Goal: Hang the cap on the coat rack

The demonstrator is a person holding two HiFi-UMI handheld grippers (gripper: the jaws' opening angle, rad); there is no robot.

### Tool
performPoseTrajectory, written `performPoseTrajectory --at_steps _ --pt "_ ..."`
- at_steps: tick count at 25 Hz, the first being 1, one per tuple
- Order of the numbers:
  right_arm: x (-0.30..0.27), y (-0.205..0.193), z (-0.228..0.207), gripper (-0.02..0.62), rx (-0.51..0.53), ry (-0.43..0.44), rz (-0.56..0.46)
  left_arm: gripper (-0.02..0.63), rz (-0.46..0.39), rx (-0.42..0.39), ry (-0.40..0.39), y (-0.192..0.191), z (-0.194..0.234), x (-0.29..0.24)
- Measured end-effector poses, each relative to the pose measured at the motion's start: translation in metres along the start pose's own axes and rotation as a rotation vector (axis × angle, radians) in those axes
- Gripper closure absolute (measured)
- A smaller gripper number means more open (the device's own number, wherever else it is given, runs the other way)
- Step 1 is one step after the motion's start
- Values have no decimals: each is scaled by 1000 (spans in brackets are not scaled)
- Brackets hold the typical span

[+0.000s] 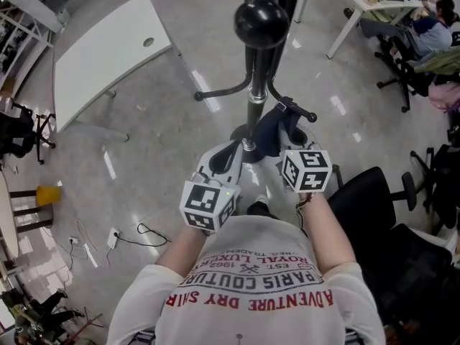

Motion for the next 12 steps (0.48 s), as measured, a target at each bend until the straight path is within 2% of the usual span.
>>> performPoseTrajectory --at_steps 8,10,12 --pt "-10 -3 -1 574 1 39 21 601 -22 2 5 9 4 6" --pt "-8 0 -2 574 10 23 22 601 -27 2 6 12 6 7" --pt "0 3 -3 573 21 -33 3 601 -28 4 4 12 7 9"
Point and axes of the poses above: the fingertips, and each gripper's own axes: x backward along the fingers, z to its left, y out of its top, the point moved 4 cm from there along x, backward along the fingers, and after that the axes turned 12 degrees about y, right-handed, at the moved point
